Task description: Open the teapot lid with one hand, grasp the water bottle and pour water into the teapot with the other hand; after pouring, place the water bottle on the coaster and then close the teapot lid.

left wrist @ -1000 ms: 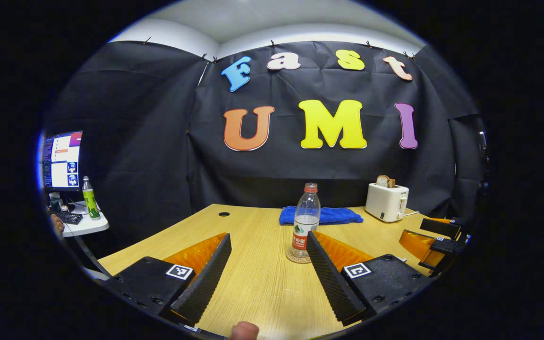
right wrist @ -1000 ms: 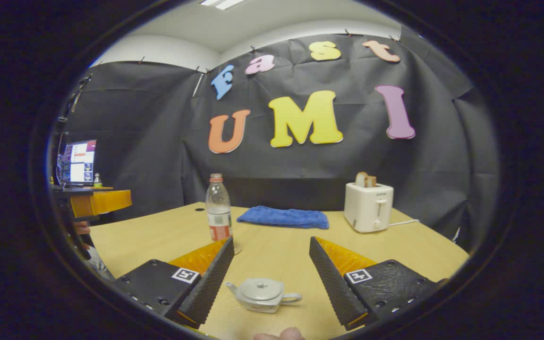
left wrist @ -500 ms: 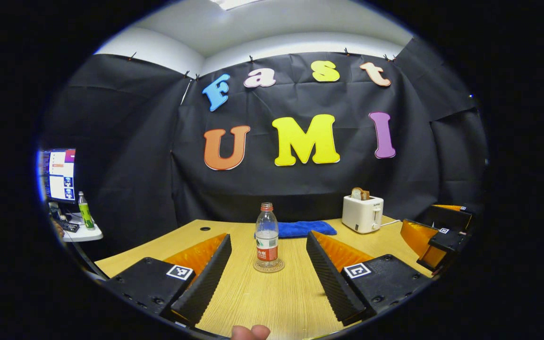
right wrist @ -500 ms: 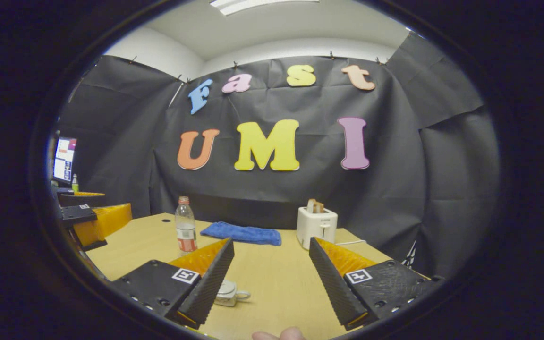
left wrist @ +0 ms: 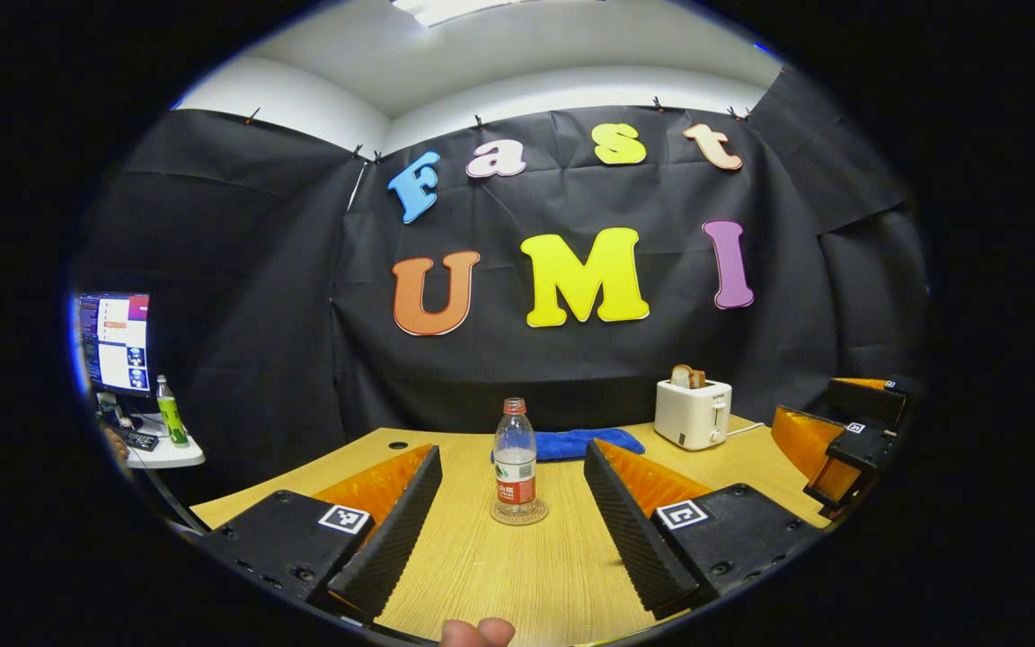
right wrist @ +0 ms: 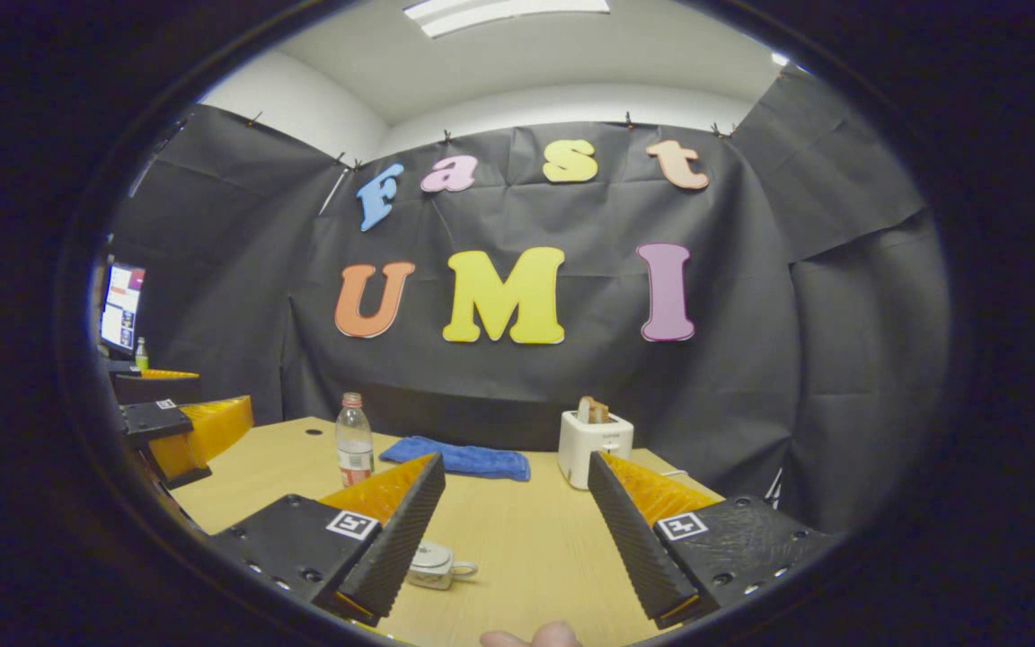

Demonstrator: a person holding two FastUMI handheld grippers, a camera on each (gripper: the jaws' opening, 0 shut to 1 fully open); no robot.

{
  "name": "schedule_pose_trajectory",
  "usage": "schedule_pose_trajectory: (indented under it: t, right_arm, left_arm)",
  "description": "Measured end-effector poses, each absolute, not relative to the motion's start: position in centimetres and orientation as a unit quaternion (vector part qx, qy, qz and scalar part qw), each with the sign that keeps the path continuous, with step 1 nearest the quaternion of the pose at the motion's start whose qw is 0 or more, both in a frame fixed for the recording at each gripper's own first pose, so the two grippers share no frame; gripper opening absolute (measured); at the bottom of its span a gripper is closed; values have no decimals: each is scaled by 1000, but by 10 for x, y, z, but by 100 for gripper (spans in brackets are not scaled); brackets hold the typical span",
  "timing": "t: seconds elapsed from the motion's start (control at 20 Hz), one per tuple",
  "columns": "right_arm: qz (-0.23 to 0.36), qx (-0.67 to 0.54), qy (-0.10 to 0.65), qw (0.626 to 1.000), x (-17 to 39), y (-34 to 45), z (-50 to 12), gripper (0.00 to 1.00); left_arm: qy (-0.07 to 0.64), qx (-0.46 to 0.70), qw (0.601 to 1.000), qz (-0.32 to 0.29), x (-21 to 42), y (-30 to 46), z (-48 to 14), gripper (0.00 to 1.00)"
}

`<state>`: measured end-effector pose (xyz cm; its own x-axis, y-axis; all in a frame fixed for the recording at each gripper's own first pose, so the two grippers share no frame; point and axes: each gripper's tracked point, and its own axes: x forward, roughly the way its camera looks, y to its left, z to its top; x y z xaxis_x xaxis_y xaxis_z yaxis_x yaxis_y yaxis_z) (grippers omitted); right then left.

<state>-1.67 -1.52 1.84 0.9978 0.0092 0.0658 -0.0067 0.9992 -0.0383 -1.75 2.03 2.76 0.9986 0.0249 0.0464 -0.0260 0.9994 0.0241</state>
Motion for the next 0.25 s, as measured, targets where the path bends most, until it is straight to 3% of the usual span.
schedule_pose_trajectory:
  t: [0.25]
  right_arm:
    - [4,-18,-33,999,-15,-10,22,96]
  left_arm:
    - [-19,12,1000,21,-15,28,24,100]
